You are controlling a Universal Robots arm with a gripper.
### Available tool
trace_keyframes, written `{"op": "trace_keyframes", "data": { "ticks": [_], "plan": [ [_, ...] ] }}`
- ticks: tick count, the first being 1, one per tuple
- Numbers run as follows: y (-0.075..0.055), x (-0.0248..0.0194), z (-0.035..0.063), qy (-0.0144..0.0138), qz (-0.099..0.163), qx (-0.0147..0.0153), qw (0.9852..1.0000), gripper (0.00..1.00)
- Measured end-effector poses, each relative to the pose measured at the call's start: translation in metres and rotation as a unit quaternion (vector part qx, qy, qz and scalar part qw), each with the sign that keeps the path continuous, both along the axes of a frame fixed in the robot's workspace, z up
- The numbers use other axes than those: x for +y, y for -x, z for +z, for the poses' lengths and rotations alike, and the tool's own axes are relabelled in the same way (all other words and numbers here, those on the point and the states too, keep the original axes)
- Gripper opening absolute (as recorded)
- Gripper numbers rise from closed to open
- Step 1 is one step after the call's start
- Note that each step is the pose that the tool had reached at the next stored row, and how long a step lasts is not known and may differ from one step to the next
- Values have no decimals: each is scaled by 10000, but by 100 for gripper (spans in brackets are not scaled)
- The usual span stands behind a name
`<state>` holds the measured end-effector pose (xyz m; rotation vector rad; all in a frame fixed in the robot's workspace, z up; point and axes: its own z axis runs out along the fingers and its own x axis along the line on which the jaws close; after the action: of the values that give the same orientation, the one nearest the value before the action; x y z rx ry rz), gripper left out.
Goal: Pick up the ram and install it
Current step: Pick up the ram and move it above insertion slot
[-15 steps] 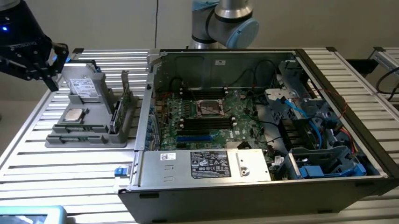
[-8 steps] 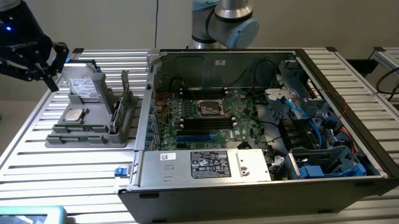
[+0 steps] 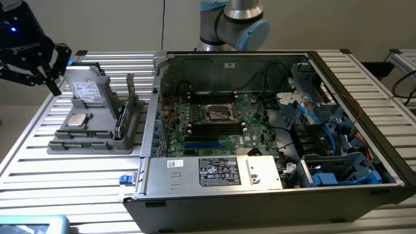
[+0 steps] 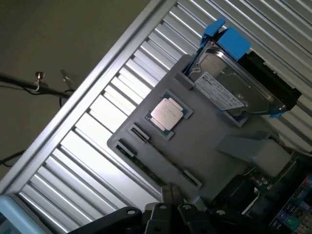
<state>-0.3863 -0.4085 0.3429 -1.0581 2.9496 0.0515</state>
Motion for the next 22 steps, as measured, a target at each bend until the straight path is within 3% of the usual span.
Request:
{"op": "trace_keyframes", "data": {
  "ticks": [6,11,17,22],
  "plan": [
    [0,0,-4,0,545,0,9985,11],
    [0,0,-7,0,1002,0,9950,11],
    [0,0,-11,0,1539,-1,9881,11],
    [0,0,-15,0,1987,-2,9801,11]
  ]
}}
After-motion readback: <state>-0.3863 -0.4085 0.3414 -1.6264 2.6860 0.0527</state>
